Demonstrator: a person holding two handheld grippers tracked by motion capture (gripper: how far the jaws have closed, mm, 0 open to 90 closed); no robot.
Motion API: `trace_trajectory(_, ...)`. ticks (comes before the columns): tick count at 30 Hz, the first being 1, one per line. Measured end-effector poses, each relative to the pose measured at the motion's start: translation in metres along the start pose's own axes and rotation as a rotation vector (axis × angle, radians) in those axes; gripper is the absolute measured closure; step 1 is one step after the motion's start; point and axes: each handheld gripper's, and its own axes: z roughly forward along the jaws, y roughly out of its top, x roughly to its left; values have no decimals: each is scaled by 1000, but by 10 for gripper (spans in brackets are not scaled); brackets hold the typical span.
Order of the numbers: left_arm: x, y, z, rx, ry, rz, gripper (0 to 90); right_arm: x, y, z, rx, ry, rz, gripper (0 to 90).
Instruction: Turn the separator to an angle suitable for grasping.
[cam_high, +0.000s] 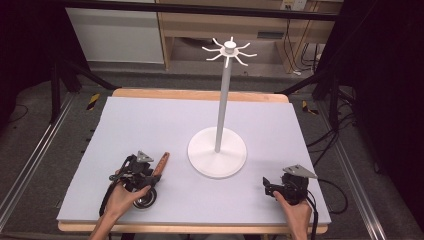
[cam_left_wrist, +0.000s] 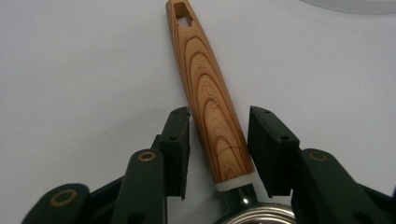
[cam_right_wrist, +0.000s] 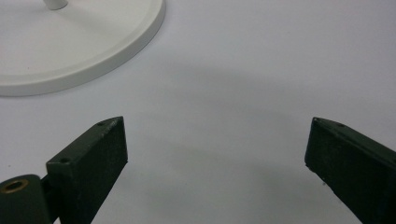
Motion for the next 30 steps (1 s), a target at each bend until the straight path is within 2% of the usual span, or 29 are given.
trace_trajectory(11,-1,0,1,23,7,-16,610,0,0,0,1,2,0,62)
trace_trajectory(18,5,-4,-3,44,0,-29,665,0,0,0,0,-1,0,62)
trace_trajectory(25,4,-7,-6,62,18,35,682,0,0,-1,0,0,2,63)
trace_trajectory(30,3,-7,-6,60,18,52,681,0,0,-1,-1,1,3,63)
